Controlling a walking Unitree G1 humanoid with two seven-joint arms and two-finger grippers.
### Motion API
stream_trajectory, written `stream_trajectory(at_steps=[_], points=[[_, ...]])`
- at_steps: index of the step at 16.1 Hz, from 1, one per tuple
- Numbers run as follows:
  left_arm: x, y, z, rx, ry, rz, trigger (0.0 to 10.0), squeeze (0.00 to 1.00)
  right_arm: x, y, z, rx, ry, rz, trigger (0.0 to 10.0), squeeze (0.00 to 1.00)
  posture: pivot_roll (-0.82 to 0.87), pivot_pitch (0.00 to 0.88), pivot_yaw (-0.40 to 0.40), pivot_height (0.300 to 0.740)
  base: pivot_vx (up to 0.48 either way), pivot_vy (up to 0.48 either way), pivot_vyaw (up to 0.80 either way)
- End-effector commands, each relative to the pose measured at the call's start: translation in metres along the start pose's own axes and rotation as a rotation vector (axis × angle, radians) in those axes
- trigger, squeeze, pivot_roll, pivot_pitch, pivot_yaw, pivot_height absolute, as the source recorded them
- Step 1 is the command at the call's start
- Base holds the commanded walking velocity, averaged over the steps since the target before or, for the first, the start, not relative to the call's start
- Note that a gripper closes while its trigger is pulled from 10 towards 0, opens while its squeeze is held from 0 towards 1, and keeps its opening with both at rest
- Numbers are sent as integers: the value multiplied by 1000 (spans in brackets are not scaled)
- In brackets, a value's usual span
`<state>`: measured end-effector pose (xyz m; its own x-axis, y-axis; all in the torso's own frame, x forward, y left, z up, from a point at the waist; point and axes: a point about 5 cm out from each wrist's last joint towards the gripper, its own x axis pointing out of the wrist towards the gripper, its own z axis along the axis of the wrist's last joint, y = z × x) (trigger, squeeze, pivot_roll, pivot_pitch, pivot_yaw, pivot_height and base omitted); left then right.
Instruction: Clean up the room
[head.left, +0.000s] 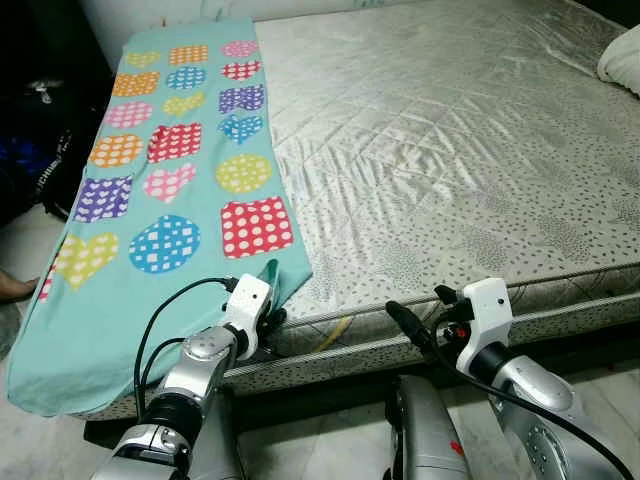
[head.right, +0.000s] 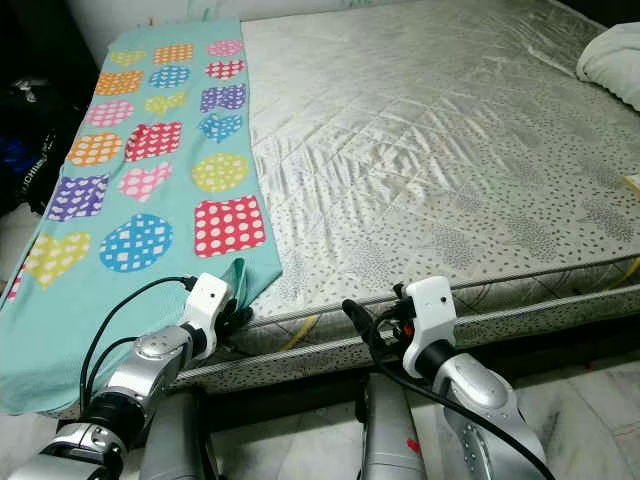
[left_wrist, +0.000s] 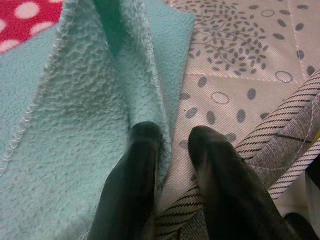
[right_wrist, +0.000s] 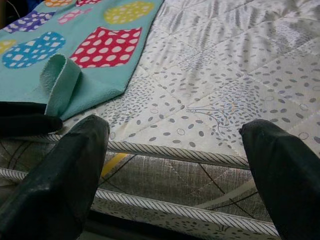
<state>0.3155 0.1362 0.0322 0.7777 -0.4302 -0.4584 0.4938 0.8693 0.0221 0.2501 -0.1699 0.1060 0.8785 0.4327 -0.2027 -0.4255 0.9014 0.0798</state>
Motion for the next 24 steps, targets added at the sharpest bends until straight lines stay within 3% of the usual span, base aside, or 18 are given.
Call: stream_trajectory(at_steps=[1, 4, 12, 18, 19, 21, 22, 23, 24], points=[[-3, 2, -4, 0, 14, 8, 0, 0, 0, -1, -1, -8, 5, -7, 10000, 0, -195, 63, 55, 532, 0, 0, 0], [-1, 0, 2, 1, -9, 9, 0, 0, 1, -2, -1, -12, 4, -12, 10000, 0, -196, 63, 55, 532, 0, 0, 0], [10, -55, 19, 73, -67, -224, 0, 0, 4, -3, 1, -18, -8, -20, 10000, 0, -197, 62, 59, 532, 0, 0, 0], [-3, -81, -9, 147, 62, -383, 0, 0, 6, -4, 1, -21, -8, -21, 10000, 0, -190, 60, 59, 532, 0, 0, 0], [-8, -87, -20, 164, 121, -430, 2039, 0, 7, -4, 1, -21, -8, -19, 10000, 0, -190, 60, 59, 532, 0, 0, 0], [-16, -95, -34, 185, 196, -505, 4510, 0, 8, -3, 1, -21, -8, -16, 10000, 0, -187, 57, 57, 532, 0, 0, 0], [-20, -96, -38, 220, 213, -509, 6431, 0, 8, -3, 0, -22, -8, -15, 10000, 0, -187, 57, 57, 532, 0, 0, 0], [-19, -92, -37, 229, 197, -440, 10000, 0, 8, -3, 0, -22, -7, -17, 10000, 0, -184, 57, 57, 532, 0, 0, 0], [-18, -88, -33, 204, 170, -389, 10000, 1000, 9, -3, 0, -22, -7, -18, 10000, 0, -184, 57, 57, 532, 0, 0, 0]])
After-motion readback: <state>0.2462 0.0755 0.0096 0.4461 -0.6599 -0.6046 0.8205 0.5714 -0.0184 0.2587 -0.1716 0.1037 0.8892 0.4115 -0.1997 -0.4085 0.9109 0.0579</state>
